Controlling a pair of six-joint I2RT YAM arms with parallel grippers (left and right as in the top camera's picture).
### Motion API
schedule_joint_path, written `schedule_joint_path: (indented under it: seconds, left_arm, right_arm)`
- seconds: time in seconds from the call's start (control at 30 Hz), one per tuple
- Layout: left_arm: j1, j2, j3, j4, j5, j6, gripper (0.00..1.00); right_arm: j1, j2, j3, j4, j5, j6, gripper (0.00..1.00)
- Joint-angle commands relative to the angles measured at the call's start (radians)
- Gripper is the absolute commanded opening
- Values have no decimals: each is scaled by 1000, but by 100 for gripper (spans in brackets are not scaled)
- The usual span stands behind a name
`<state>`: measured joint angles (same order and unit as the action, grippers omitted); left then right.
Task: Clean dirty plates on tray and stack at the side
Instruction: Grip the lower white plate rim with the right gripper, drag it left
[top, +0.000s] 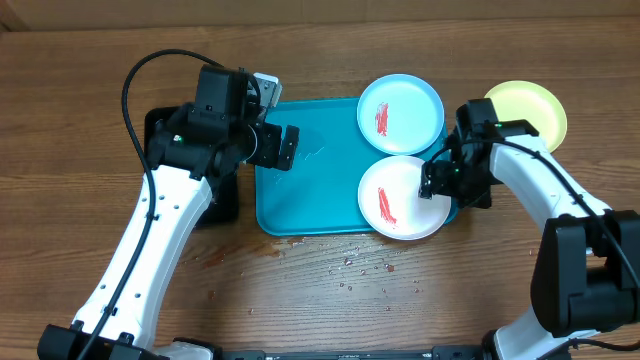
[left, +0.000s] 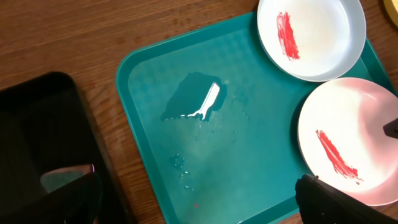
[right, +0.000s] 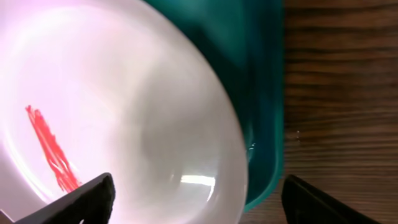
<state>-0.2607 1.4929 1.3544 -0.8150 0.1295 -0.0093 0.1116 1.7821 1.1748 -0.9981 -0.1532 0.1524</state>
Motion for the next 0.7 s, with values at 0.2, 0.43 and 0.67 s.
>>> schedule_joint_path:
  seconds: [0.2, 0.43, 0.67]
  left_arm:
    - [-4, 8, 2, -1, -6, -17, 100]
    - [-4, 8, 2, -3, -6, -17, 100]
    - [-3, 8, 2, -3, -6, -17, 100]
  right_arm:
    - [14, -29, -4, 28, -4, 31, 73]
    - [14, 2, -11, 31, 3, 31, 58]
    - [14, 3, -19, 48, 3, 31, 28]
